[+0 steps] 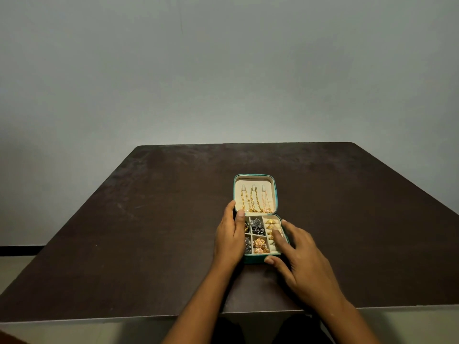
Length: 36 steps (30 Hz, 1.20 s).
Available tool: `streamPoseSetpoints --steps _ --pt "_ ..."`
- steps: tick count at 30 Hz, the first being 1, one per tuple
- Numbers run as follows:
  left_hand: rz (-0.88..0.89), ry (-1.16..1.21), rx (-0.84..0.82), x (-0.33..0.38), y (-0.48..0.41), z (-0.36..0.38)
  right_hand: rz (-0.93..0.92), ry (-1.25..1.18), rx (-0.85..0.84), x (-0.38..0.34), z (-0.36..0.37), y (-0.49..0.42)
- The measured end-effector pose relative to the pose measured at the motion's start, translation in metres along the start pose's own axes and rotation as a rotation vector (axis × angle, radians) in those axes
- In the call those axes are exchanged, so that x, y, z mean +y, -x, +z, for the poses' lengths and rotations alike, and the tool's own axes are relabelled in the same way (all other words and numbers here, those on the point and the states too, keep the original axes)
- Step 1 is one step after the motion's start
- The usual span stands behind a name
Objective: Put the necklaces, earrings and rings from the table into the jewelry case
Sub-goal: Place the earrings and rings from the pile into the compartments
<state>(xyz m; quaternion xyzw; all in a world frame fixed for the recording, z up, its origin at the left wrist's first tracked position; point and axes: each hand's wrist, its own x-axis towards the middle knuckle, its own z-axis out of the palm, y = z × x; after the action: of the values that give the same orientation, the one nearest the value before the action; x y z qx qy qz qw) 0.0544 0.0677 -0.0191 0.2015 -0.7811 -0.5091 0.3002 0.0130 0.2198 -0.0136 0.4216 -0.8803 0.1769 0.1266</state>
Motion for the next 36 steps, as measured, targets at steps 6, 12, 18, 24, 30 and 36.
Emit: streamPoseSetpoints --steps 6,12,18,24,30,36 --pt "-0.218 0.419 0.066 -0.001 -0.008 -0.005 0.467 -1.068 0.054 0.007 -0.005 -0.018" --pt "-0.293 0.456 0.045 0.012 -0.011 0.003 0.588 -1.331 0.01 0.007 -0.009 -0.051" --pt "-0.253 0.453 0.023 0.012 -0.007 0.006 0.542 -1.326 -0.002 -0.003 -0.001 -0.061" --pt "-0.209 0.447 0.049 -0.001 -0.011 0.009 0.535 -1.45 0.054 0.006 0.007 -0.059" --pt "-0.152 0.481 0.058 -0.004 -0.011 0.011 0.533 -1.545 0.104 0.013 0.008 -0.057" --pt "-0.133 0.625 -0.018 0.0 -0.013 0.008 0.625 -1.722 0.181 0.016 0.005 -0.057"
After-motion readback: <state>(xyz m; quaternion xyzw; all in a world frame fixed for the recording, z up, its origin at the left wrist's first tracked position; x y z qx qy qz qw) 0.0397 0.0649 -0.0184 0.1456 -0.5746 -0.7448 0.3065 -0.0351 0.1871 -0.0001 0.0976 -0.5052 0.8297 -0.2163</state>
